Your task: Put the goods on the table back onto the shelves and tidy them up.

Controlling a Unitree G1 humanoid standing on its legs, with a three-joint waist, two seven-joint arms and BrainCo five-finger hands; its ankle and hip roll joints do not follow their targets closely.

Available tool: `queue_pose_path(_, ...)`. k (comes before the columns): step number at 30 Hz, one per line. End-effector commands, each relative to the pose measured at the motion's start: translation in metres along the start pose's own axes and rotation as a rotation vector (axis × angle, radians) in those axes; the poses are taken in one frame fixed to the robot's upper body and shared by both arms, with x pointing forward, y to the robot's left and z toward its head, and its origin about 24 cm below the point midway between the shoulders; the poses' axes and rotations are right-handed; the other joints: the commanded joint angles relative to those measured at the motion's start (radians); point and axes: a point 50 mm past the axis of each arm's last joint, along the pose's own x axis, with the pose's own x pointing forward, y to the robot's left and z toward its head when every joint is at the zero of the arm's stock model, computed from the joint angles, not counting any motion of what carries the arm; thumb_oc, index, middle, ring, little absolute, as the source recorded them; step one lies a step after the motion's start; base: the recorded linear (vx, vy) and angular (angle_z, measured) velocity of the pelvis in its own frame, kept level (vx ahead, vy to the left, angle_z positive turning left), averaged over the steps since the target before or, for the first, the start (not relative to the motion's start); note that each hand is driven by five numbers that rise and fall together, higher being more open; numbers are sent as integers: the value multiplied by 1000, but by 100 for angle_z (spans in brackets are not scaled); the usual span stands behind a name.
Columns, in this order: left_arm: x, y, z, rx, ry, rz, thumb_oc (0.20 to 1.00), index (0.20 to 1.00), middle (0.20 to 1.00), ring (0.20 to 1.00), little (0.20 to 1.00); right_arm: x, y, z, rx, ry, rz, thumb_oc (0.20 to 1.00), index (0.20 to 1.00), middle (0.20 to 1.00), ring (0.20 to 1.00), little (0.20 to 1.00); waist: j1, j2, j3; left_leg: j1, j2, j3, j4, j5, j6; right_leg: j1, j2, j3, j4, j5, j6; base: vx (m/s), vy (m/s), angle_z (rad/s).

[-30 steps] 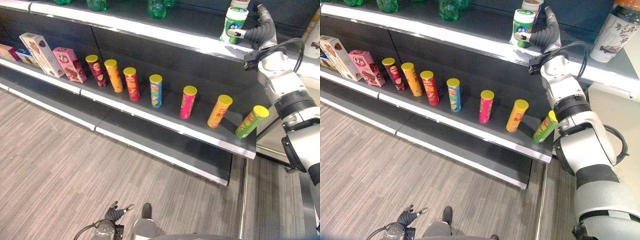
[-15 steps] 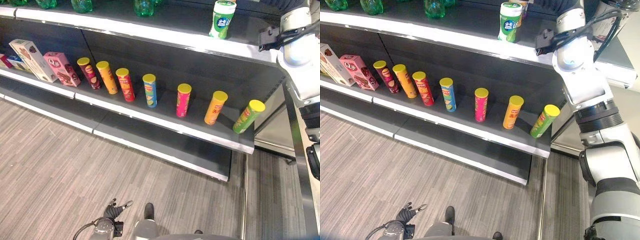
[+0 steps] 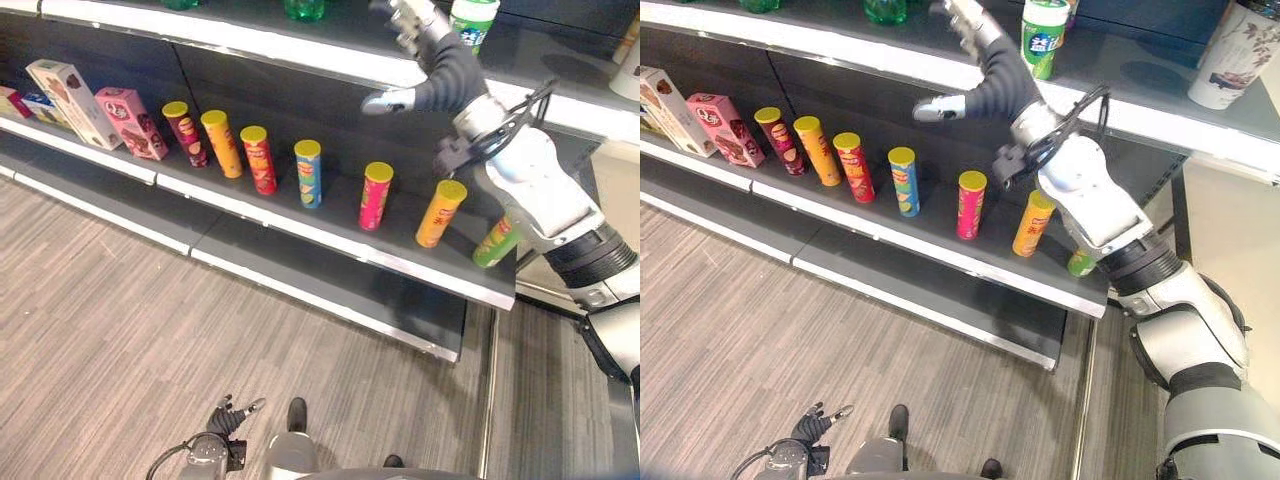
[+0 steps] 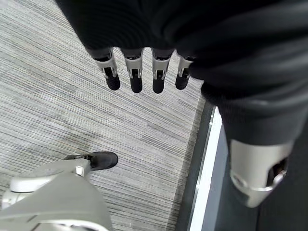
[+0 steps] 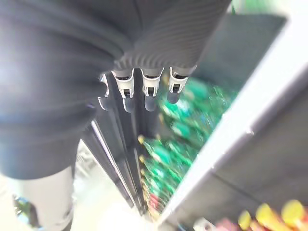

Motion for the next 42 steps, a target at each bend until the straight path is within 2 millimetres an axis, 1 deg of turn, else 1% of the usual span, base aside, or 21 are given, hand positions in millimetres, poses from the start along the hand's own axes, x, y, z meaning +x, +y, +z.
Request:
queue_pose_path(1,7,4,31,88,-102,-16,1000,1000,1000,1000,1000,21,-15,21,35,-71,-45,1000,1000,1000,1000,1000,40,-10,-19,82,24,98,117,-201,-59,-115,-64,-30,106,-21,115,0,0,0)
queue_pose_path(3,7,3,31,88,-101,-20,1000,1000,1000,1000,1000,22,-15,18,43,-56,-48,1000,1000,1000,1000,1000,42,-10,-20,83,24,97,116,-199,-59,-113,-65,-31,106,-21,115,0,0,0)
queue_pose_path(5,7,3,28,90,-92,-23,1000,1000,1000,1000,1000,23,-19,8,46,-8,-78,1000,1000,1000,1000,1000,47,-12,-21,84,25,94,114,-196,-60,-111,-63,-36,106,-22,114,0,0,0)
queue_pose_path(9,7,3,24,90,-75,-23,1000,1000,1000,1000,1000,24,-25,2,44,21,-115,1000,1000,1000,1000,1000,51,-12,-23,85,25,91,110,-193,-62,-110,-61,-40,107,-23,114,0,0,0)
queue_pose_path(20,7,0,24,81,-71,-26,1000,1000,1000,1000,1000,23,-41,-3,-7,56,-195,1000,1000,1000,1000,1000,49,-17,-23,94,29,87,102,-191,-64,-107,-58,-41,109,-26,112,2,-4,2)
queue_pose_path(29,6,-2,22,81,-65,-33,1000,1000,1000,1000,1000,13,-65,-13,-28,118,-302,1000,1000,1000,1000,1000,45,-16,-24,98,29,89,100,-191,-64,-104,-56,-47,111,-29,112,1,-1,2)
queue_pose_path(30,6,-2,22,81,-65,-33,1000,1000,1000,1000,1000,13,-65,-13,-28,118,-302,1000,1000,1000,1000,1000,45,-17,-24,98,29,89,100,-191,-64,-104,-56,-47,111,-29,112,0,0,0)
queue_pose_path(33,6,-2,21,82,-65,-35,1000,1000,1000,1000,1000,8,-78,-18,-33,150,-359,1000,1000,1000,1000,1000,42,-16,-24,99,28,90,99,-191,-65,-103,-56,-47,109,-27,112,0,0,0)
queue_pose_path(35,6,-2,21,83,-67,-37,1000,1000,1000,1000,1000,5,-82,-20,-39,165,-379,1000,1000,1000,1000,1000,41,-16,-23,99,28,90,98,-191,-64,-103,-55,-46,109,-27,113,0,0,0)
queue_pose_path(42,6,-4,22,82,-74,-44,1000,1000,1000,1000,1000,-1,-93,-25,-50,203,-418,1000,1000,1000,1000,1000,39,-14,-21,97,27,90,98,-190,-64,-105,-54,-45,109,-27,114,0,0,0)
